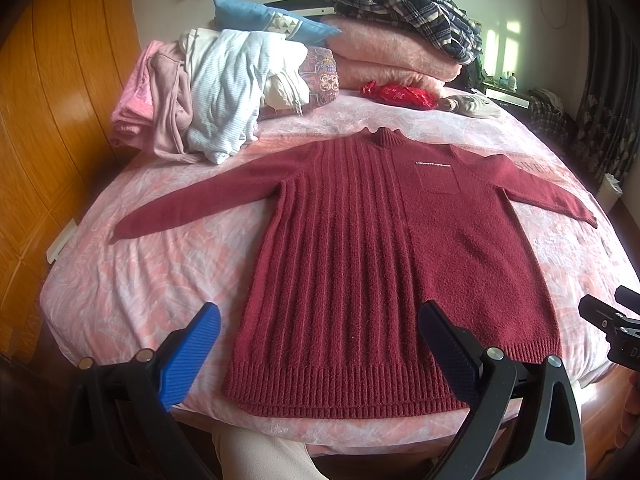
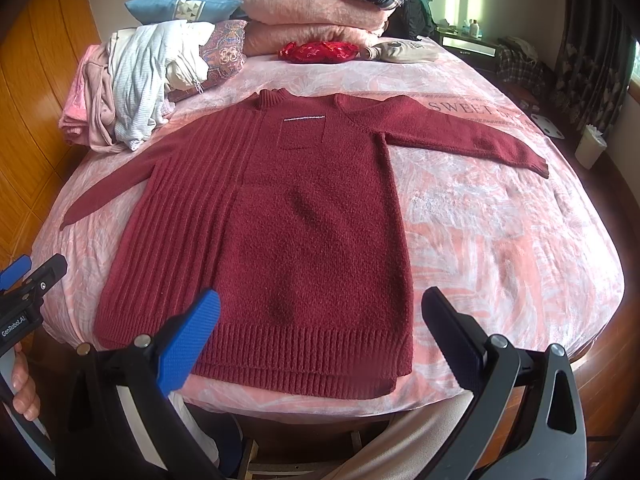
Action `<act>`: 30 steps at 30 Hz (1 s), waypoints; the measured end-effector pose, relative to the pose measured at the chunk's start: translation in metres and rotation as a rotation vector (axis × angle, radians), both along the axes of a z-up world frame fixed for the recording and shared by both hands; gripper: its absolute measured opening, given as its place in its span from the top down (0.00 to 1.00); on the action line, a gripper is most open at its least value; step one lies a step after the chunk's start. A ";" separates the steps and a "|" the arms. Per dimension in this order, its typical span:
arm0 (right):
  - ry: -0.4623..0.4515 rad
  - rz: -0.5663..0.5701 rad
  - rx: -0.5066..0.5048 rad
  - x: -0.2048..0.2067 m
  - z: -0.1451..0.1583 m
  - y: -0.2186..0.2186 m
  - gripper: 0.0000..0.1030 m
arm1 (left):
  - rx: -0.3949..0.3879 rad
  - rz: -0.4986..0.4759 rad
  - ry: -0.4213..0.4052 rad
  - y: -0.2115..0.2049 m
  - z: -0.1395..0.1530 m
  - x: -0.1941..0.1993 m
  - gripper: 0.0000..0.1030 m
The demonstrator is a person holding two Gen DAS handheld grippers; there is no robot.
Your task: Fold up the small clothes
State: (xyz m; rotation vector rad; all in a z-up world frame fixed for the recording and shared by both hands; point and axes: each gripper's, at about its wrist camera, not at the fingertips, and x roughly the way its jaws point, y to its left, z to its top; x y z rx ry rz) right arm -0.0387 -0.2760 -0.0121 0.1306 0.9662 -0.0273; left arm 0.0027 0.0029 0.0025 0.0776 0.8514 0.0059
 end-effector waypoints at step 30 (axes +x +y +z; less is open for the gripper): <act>0.033 0.002 0.044 0.032 -0.006 -0.040 0.03 | 0.009 0.001 0.025 -0.010 -0.001 0.028 0.04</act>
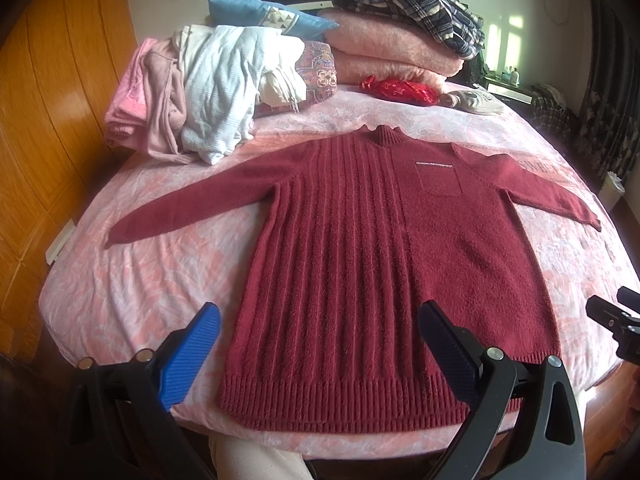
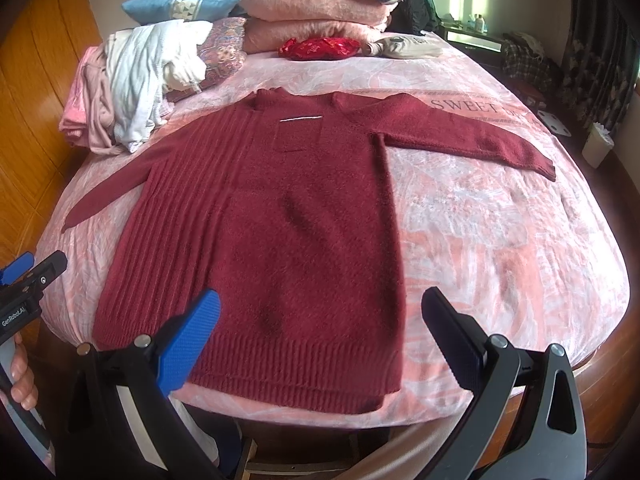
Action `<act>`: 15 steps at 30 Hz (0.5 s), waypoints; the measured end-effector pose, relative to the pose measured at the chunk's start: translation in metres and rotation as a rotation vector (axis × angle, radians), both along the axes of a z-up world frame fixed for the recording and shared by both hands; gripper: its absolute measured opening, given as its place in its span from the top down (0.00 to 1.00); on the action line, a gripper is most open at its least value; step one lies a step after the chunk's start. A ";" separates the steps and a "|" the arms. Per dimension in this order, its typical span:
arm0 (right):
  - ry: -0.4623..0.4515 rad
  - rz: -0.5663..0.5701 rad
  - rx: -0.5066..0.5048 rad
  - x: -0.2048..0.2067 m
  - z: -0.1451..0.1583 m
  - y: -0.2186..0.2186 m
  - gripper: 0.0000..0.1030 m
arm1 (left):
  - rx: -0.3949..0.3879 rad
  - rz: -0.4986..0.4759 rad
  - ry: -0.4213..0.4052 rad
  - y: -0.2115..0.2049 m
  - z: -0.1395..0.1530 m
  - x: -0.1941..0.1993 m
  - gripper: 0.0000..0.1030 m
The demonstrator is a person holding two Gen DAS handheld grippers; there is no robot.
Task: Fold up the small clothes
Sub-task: 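Reach the right tool to the sweater sleeve cuff and grasp it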
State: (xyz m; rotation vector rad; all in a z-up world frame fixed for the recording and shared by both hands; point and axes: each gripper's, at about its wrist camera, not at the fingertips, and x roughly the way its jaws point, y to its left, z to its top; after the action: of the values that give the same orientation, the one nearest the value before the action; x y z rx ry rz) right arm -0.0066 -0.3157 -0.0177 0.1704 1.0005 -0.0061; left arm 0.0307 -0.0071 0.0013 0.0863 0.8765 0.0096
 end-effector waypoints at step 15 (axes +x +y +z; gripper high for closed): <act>0.142 -0.261 -0.006 0.167 -0.026 -0.269 0.03 | -0.038 -0.144 0.037 -0.209 -0.010 0.209 0.04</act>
State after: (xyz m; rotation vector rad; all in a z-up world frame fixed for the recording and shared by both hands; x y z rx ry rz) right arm 0.1604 -0.5847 -0.0439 0.2976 1.1138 -0.2619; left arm 0.2401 -0.2156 -0.0091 0.1139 0.9056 -0.1440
